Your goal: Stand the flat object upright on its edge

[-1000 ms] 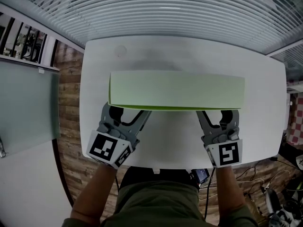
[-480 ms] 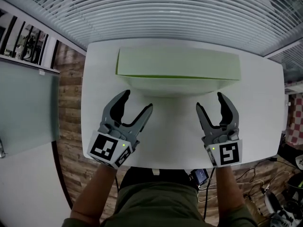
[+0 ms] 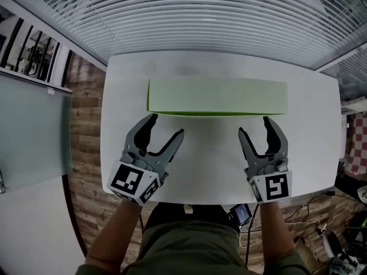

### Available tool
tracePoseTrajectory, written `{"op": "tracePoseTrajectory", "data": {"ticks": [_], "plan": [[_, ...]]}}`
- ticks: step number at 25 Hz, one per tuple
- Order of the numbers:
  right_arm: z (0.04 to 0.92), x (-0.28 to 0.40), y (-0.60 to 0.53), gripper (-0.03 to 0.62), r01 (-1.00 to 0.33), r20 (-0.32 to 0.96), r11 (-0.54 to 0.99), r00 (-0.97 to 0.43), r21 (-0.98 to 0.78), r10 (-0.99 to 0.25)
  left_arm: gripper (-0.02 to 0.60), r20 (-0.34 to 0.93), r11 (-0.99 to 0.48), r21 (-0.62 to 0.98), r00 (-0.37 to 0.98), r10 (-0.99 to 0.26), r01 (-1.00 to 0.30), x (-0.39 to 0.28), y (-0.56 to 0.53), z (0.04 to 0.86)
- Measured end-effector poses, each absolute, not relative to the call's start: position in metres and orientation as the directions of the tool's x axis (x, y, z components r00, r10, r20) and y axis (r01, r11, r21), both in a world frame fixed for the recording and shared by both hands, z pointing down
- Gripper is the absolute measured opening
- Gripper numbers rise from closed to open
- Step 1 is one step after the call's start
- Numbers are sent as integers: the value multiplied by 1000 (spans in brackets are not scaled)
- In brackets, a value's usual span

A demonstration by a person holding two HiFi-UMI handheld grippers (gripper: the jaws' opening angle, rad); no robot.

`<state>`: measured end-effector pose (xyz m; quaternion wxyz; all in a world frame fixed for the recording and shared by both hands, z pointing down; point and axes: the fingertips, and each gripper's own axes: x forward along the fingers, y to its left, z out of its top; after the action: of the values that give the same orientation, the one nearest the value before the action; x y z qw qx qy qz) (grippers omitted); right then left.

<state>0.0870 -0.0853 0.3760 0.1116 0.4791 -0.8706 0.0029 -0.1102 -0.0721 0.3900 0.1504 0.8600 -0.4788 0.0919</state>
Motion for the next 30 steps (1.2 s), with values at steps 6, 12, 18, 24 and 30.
{"op": "tracePoseTrajectory", "data": {"ticks": [6, 12, 18, 24, 30], "plan": [[370, 95, -78, 264, -847, 207, 521, -494, 103, -845, 288, 302, -496, 171, 524, -796, -851, -113, -68, 385], [363, 96, -72, 262, -855, 210, 507, -480, 105, -852, 288, 308, -498, 179, 529, -791, -849, -110, -63, 382], [354, 89, -62, 261, -860, 211, 500, -473, 99, -856, 271, 306, -519, 183, 550, -777, -835, -110, -55, 378], [341, 76, -50, 259, -850, 214, 516, -486, 110, -847, 201, 276, -577, 154, 596, -754, -802, -107, -48, 360], [326, 57, -37, 178, -850, 182, 522, -505, 62, -844, 112, 258, -631, 148, 646, -719, -761, -98, -38, 353]]}}
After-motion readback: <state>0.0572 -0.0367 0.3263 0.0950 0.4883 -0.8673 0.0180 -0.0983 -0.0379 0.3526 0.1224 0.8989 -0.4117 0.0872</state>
